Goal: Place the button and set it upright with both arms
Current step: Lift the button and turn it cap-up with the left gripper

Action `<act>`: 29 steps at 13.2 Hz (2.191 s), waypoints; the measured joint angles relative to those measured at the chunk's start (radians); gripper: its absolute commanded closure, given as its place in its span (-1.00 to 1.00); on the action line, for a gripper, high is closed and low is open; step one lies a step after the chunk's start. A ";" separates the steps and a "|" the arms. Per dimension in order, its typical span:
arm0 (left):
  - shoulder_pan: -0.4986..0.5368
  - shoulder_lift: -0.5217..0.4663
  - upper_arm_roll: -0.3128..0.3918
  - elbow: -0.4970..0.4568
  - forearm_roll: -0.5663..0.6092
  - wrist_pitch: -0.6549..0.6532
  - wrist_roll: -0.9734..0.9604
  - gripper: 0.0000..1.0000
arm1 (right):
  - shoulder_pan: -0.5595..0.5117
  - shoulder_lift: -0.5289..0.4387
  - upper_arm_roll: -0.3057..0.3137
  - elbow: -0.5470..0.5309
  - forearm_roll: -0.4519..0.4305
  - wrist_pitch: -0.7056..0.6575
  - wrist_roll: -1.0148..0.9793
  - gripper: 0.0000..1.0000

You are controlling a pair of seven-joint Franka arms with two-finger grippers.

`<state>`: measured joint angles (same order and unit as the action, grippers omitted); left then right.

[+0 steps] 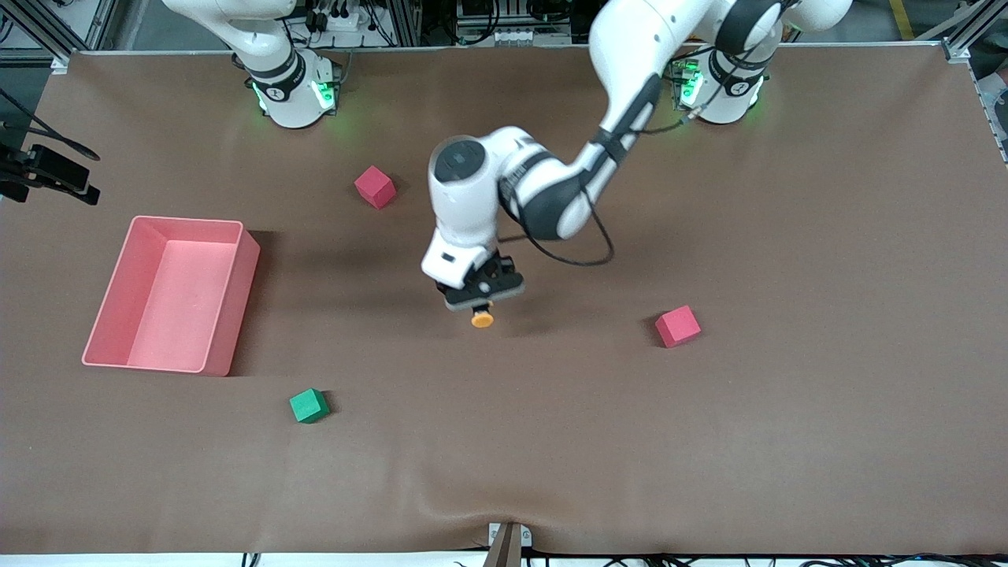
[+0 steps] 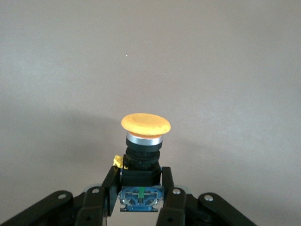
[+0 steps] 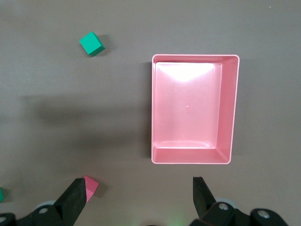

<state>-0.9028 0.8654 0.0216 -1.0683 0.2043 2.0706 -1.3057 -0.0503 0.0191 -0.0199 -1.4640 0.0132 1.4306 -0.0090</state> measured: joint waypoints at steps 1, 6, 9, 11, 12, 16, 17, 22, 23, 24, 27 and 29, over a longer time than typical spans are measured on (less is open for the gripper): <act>-0.031 0.000 0.000 0.000 0.060 -0.001 -0.092 0.76 | 0.000 0.000 0.000 -0.001 0.000 0.001 0.000 -1.00; -0.153 0.001 0.000 -0.017 0.374 -0.116 -0.422 0.75 | 0.000 0.000 0.000 -0.013 0.010 -0.023 0.000 -1.00; -0.225 0.003 0.000 -0.060 0.519 -0.224 -0.541 0.72 | 0.000 0.000 0.000 -0.013 0.006 -0.026 0.000 -1.00; -0.249 0.007 0.001 -0.085 0.583 -0.244 -0.557 0.72 | 0.000 0.000 -0.001 -0.014 -0.001 -0.026 0.000 -1.00; -0.258 0.013 0.001 -0.102 0.615 -0.246 -0.588 0.72 | -0.001 0.000 -0.001 -0.017 -0.003 -0.026 0.000 -1.00; -0.298 0.061 0.000 -0.156 0.719 -0.246 -0.802 0.72 | -0.001 0.000 -0.002 -0.026 -0.005 -0.024 0.000 -1.00; -0.320 0.079 0.000 -0.162 0.742 -0.251 -0.853 0.73 | -0.002 0.000 -0.002 -0.026 -0.006 -0.024 0.000 -1.00; -0.406 0.160 0.002 -0.167 0.828 -0.350 -1.000 0.68 | -0.002 -0.046 -0.003 -0.105 -0.006 0.033 0.000 -1.00; -0.408 0.171 0.002 -0.168 0.840 -0.355 -1.036 0.68 | -0.002 -0.056 -0.002 -0.117 -0.006 0.039 0.000 -1.00; -0.409 0.183 0.002 -0.168 0.859 -0.356 -1.079 0.69 | -0.002 -0.062 -0.002 -0.119 -0.006 0.040 0.000 -1.00; -0.409 0.205 0.002 -0.169 0.896 -0.361 -1.147 0.69 | 0.001 -0.069 0.010 -0.109 -0.006 0.045 -0.001 -1.00; -0.411 0.209 0.002 -0.170 0.897 -0.363 -1.150 0.69 | 0.000 -0.069 0.011 -0.099 -0.006 0.045 -0.001 -1.00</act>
<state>-1.3133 1.0742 0.0234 -1.2382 1.1009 1.7080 -2.4557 -0.0499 -0.0500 -0.0091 -1.5631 0.0070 1.4756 -0.0095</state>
